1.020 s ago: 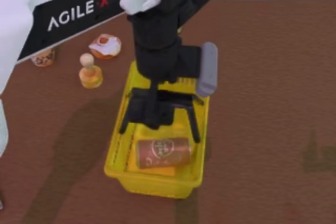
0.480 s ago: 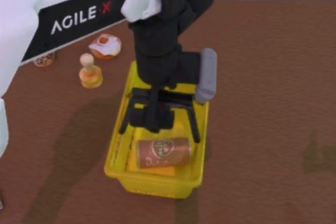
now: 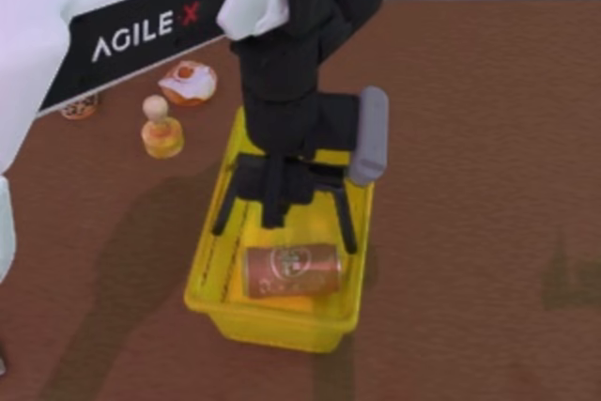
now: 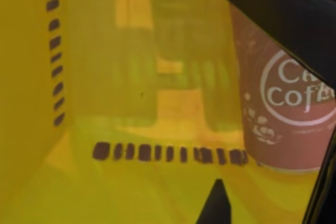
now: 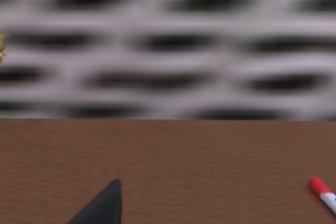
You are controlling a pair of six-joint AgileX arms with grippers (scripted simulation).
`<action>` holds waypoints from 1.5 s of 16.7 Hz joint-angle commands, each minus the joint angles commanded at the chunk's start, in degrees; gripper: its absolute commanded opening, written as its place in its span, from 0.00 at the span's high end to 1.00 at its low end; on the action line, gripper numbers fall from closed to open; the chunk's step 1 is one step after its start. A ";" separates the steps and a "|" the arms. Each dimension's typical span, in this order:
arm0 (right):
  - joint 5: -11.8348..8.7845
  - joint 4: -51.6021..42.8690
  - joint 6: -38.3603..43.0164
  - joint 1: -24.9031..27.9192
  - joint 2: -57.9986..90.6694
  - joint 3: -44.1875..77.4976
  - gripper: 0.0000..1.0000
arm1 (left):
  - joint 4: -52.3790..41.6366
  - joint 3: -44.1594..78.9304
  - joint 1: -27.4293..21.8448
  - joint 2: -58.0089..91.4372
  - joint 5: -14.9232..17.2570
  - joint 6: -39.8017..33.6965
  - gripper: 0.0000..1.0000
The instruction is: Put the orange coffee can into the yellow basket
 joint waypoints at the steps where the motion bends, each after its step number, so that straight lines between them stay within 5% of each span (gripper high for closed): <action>1: 0.00 0.00 0.00 0.00 0.00 0.00 0.00 | 0.00 0.00 0.00 0.00 0.00 0.00 0.83; 4: 0.00 0.00 0.00 0.00 0.00 0.00 0.00 | 0.00 0.00 0.00 0.00 0.00 0.00 1.00; 25: 0.00 0.00 0.00 0.00 0.00 0.00 0.00 | 0.00 0.00 0.00 0.00 0.00 0.00 1.00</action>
